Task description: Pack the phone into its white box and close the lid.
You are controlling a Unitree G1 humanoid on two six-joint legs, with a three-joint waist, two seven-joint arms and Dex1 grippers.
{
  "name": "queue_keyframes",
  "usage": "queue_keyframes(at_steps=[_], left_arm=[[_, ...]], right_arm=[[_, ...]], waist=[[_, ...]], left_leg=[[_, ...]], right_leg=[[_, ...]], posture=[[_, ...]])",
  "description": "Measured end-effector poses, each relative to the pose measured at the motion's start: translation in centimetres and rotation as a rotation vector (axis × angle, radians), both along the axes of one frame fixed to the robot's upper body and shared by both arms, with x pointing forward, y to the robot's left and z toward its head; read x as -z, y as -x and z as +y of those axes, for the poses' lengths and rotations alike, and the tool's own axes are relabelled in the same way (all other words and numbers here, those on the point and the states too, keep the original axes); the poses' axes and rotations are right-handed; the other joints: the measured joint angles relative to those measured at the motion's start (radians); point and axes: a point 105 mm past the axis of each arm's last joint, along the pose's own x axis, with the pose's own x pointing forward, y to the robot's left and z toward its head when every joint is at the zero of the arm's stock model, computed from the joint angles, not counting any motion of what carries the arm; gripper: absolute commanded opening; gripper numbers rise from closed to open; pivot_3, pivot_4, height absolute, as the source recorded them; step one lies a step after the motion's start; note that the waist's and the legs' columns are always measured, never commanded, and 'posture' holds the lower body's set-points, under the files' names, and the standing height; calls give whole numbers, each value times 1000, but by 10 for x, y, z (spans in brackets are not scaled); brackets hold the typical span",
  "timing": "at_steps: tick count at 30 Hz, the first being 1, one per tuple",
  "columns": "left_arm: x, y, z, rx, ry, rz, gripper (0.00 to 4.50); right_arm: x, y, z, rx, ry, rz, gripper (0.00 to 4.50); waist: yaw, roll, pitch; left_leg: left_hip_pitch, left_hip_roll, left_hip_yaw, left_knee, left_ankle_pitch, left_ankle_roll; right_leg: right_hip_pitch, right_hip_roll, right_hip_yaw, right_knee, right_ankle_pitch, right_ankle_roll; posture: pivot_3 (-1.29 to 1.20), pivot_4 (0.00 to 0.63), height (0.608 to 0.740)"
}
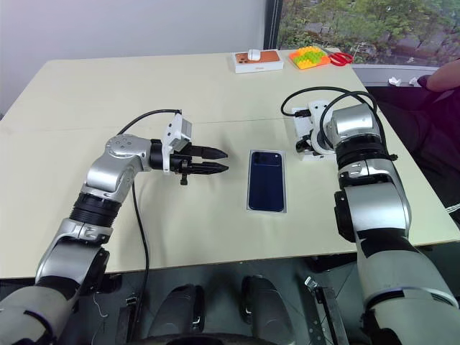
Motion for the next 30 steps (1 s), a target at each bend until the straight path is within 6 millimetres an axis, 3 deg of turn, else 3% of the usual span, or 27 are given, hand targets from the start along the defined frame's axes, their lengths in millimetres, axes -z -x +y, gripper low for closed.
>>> queue_keyframes(at_steps=[2,3,11,13,16,18,20,24,26,28,30], left_arm=[[1,1,0,-6,2,5,1693],[3,1,1,-9,4,12,1693],[3,-2,5,-55,13,24,1693],[1,-5,8,-83,22,16,1693],[-5,-17,21,-177,59,0,1693],[-6,-28,34,-260,81,1,1693],[-10,-37,41,-314,99,-9,1693],[-19,-50,49,-378,108,-59,1693],[-17,-53,50,-389,111,-53,1693],[-15,-55,49,-392,116,-42,1693],[-14,-56,50,-399,121,-39,1693]], right_arm=[[2,0,1,-7,-7,7,392],[2,0,2,-10,-10,10,44],[-11,2,6,11,-66,4,44],[-28,2,8,27,-108,-43,44],[-83,14,23,-17,-271,-212,44],[-117,32,53,-136,-463,-337,44],[-134,48,81,-261,-625,-416,44],[-120,76,135,-384,-944,-440,44],[-116,88,151,-403,-1074,-436,44],[-106,101,159,-397,-1141,-426,44],[-106,106,148,-318,-1142,-462,44]], waist=[[0,0,0],[0,1,0],[2,1,0],[2,2,1],[4,4,0],[3,4,0],[4,4,0],[6,4,-1],[6,4,-1],[9,5,0],[12,5,0]], left_leg=[[0,0,0,0,0,0],[0,0,0,0,0,0],[-1,0,1,0,0,0],[-2,0,1,0,0,0],[-15,0,1,3,0,0],[-14,1,0,2,0,0],[-13,2,-1,2,0,0],[-14,1,-1,4,0,0],[-14,1,-1,5,0,0],[-15,1,-2,7,0,0],[-17,1,-2,9,0,0]], right_leg=[[0,0,0,0,0,0],[0,0,0,0,0,0],[0,0,1,0,0,0],[-2,-1,1,0,0,0],[-17,0,1,5,0,0],[-17,0,1,7,1,-1],[-17,0,0,8,1,-1],[-17,-1,-1,10,2,-3],[-17,-2,-1,12,2,-3],[-17,-2,-1,12,2,-3],[-17,-3,-1,12,2,-3]], posture=[[0,150,740],[0,150,740],[0,150,740],[0,150,740],[0,150,740],[0,150,740],[0,150,740],[0,150,740],[0,150,740],[0,150,740],[0,150,740]])
